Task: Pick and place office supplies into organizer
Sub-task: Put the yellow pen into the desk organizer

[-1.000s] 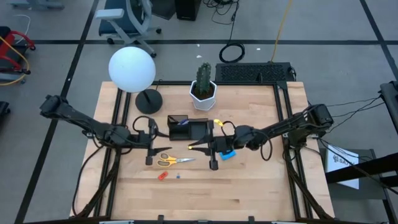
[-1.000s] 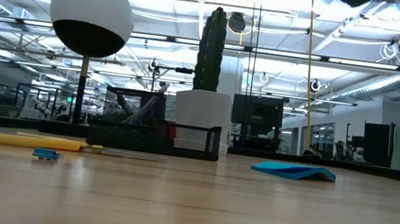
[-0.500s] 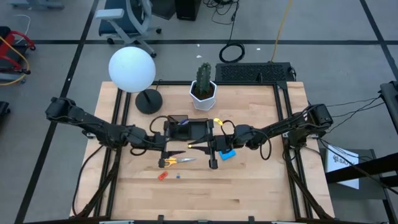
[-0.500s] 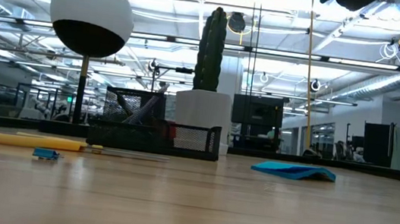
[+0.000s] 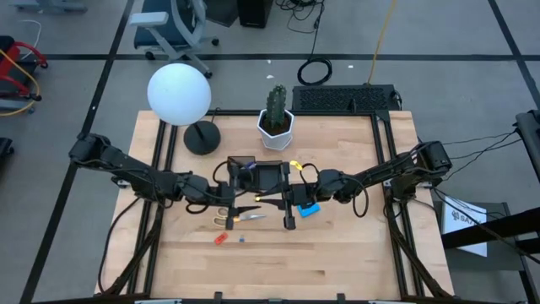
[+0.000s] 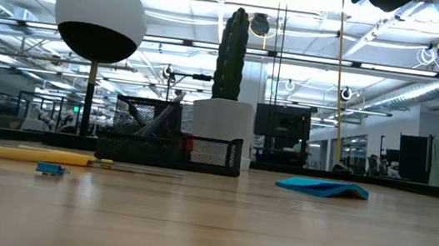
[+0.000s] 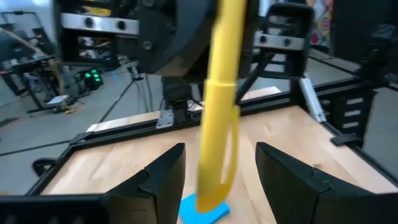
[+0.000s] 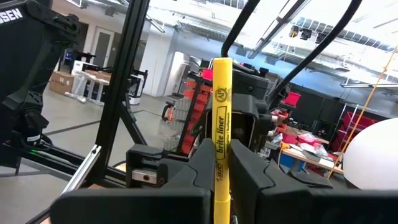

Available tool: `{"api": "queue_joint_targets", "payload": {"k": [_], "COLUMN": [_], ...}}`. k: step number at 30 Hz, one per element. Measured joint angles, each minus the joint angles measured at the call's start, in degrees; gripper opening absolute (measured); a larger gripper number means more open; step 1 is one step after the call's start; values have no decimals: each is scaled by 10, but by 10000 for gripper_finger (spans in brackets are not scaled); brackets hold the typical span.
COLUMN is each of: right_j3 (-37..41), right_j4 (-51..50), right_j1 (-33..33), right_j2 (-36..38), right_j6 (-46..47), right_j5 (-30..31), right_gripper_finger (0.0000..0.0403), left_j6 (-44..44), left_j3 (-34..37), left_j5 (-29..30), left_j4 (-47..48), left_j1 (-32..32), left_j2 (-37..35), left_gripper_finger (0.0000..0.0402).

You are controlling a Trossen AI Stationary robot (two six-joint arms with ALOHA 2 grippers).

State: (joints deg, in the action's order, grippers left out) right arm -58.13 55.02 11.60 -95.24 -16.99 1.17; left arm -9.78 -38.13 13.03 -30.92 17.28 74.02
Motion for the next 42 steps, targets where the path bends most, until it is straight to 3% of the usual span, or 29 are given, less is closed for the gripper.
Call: {"api": "queue_joint_targets", "payload": {"k": [4,12,17,24,33,42], "right_j3": [0,0,0,0,0,0], "right_j4": [0,0,1,-3,-129,-196], "right_j1": [0,0,0,2,29,98], "right_j2": [0,0,0,0,56,75], "right_j6": [0,2,12,-4,-99,-323], "right_j5": [0,2,2,6,146,290], "right_gripper_finger": [15,15,26,75,108,126], "left_j6": [-1,-9,-7,-7,10,193], "left_j3": [0,0,0,0,0,0], "left_j5": [18,18,18,21,44,56], "left_j4": [-13,-23,-26,-27,-9,28], "left_j1": [0,0,0,11,30,21], "left_j2": [0,0,0,-8,-36,-55], "left_gripper_finger": [164,56,56,56,56,56]}}
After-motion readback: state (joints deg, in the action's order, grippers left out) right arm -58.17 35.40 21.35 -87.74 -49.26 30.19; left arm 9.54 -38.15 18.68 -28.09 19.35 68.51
